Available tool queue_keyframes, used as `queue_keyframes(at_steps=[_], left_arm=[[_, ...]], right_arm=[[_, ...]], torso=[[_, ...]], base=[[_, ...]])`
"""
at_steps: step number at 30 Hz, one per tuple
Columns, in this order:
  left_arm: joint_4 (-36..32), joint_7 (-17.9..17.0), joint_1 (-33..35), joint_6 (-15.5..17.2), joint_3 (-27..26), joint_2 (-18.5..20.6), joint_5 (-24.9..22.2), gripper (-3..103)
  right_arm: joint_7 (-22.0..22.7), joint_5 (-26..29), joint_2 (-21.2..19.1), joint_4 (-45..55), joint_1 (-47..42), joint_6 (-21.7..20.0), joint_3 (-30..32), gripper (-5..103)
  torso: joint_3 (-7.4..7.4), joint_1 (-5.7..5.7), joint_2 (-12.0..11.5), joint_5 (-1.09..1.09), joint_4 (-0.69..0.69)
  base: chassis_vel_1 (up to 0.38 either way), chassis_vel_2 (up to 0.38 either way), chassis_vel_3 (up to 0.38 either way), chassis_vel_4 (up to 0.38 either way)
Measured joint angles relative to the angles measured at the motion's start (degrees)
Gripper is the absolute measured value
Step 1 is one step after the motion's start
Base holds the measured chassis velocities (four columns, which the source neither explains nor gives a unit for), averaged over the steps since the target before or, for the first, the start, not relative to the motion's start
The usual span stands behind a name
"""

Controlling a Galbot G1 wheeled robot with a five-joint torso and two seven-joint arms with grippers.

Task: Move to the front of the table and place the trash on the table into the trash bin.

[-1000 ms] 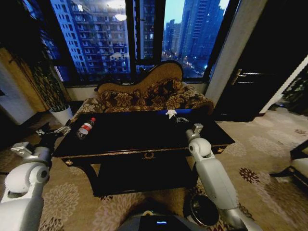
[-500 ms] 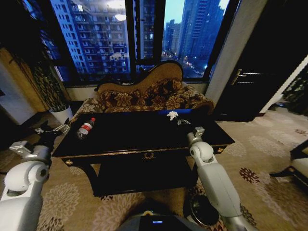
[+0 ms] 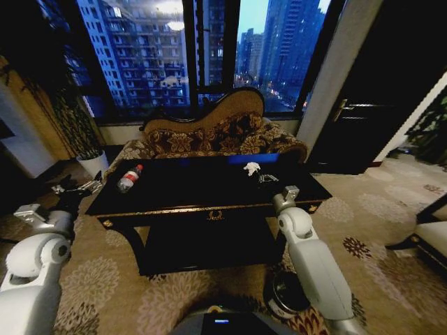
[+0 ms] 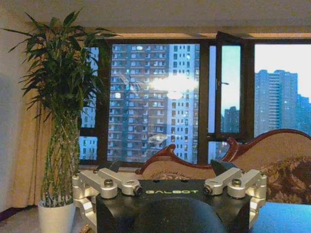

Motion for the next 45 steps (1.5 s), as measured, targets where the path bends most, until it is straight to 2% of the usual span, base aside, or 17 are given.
queue_keyframes(at_steps=[23, 32, 39, 45], left_arm=[[-0.37, 0.42, 0.18, 0.0, -0.11, -1.05, 0.17, 100], [-0.77, 0.6, 0.19, 0.0, 0.14, -1.51, 0.35, 100], [-0.88, 0.81, 0.38, 0.0, 0.18, -2.03, 0.41, 100], [-0.8, 0.93, 0.23, -0.08, 0.29, -2.62, 0.43, 100]], right_arm=[[0.0, -0.72, -0.05, 0.66, -2.56, 0.09, 0.9, 0], [0.0, -2.41, 0.63, 0.77, -4.74, 0.39, -0.65, 0], [0.0, -2.61, 1.28, -3.04, -6.01, 0.07, 0.72, 0], [0.0, -4.52, 1.75, -12.1, -7.93, -1.18, 3.9, 0]], torso=[[0.0, 0.01, 0.0, -0.01, 0.0], [-0.01, -0.03, 0.02, 0.0, 0.0], [0.02, 0.03, -0.01, 0.0, 0.0], [0.02, 0.05, -0.03, 0.0, -0.02]], base=[[0.173, -0.178, -0.176, 0.171], [0.16, -0.163, -0.158, 0.164], [0.021, -0.017, -0.019, 0.022], [0.0, 0.0, 0.0, 0.0]])
